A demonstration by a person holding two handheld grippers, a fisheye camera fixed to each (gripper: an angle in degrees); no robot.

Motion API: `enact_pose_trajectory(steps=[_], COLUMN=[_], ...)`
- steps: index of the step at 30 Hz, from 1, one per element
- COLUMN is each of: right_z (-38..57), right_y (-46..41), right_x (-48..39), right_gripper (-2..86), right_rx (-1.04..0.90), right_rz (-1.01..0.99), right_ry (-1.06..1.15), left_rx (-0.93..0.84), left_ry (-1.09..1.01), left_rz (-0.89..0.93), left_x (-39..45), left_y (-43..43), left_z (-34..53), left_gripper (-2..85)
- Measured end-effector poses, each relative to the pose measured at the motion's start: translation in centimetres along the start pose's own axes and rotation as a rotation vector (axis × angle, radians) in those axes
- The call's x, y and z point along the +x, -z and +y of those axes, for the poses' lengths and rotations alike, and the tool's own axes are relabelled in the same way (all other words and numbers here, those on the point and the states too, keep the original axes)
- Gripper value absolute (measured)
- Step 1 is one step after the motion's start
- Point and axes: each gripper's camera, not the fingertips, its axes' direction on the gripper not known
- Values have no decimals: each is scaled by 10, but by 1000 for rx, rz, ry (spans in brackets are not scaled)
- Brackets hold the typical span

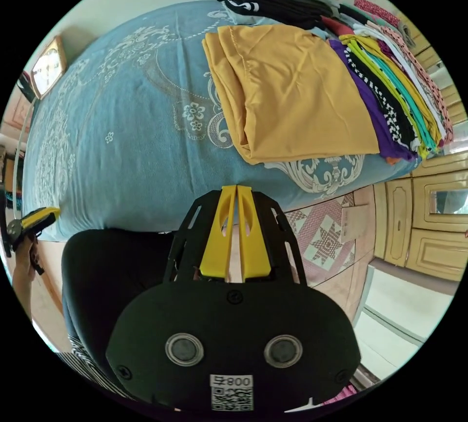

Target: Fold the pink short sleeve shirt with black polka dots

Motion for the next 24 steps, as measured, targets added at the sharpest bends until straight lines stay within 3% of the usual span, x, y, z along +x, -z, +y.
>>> enact_pose_trajectory(steps=[6, 10, 14, 18, 24], right_z=[-23, -24, -62, -141, -272], right_y=[-8, 20, 72, 125, 129], right_x=[98, 190, 289, 395, 507], right_gripper=[4, 9, 27, 53, 68], right_rx=[-30, 140, 384, 585, 544], right_rz=[-370, -582, -527, -327, -181], right_ry=[-11, -31, -58, -92, -213], left_rx=[24, 38, 8, -36, -27], left_ry=[49, 86, 150, 140, 170], left_rz=[40, 37, 39, 13, 72], left_x=[-18, -26, -38, -48, -78], left_y=[-1, -1, -3, -6, -10], left_z=[14, 22, 25, 25, 40], left_gripper=[1, 2, 2, 2, 3])
